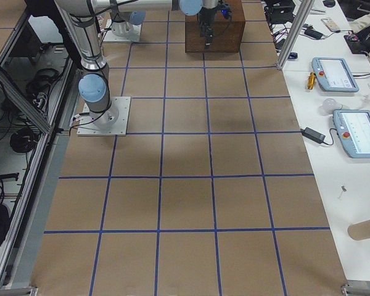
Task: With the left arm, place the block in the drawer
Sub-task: 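Move the left gripper down toward the yellow cube on the table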
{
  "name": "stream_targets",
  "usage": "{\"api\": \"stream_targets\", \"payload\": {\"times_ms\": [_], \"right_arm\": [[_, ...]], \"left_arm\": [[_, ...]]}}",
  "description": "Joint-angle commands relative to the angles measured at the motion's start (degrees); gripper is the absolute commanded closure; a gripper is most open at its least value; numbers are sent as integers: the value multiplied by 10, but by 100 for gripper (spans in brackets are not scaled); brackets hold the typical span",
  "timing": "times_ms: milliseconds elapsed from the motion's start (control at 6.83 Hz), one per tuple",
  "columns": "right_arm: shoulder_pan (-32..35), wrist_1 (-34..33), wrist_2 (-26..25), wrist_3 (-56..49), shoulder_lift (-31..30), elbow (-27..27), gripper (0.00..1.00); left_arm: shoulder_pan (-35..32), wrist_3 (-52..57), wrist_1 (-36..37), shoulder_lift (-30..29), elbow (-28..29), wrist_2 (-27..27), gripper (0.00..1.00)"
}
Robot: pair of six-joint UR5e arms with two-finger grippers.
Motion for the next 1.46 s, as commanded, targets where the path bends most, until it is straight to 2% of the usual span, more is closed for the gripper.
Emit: {"api": "stream_targets", "payload": {"times_ms": [0,146,439,586,879,1318], "right_arm": [[0,0,0,0,0,0,0],[0,0,0,1,0,0,0],[0,0,0,0,0,0,0],[0,0,0,1,0,0,0],[0,0,0,0,0,0,0],[0,0,0,0,0,0,0]], "left_arm": [[3,241,20,-17,-6,33,0],[3,326,47,-23,-19,50,0],[3,500,134,-20,-66,51,0],[4,554,173,-17,-92,49,0],[44,575,202,-18,-137,38,0],[64,620,277,-32,-182,9,0]]}}
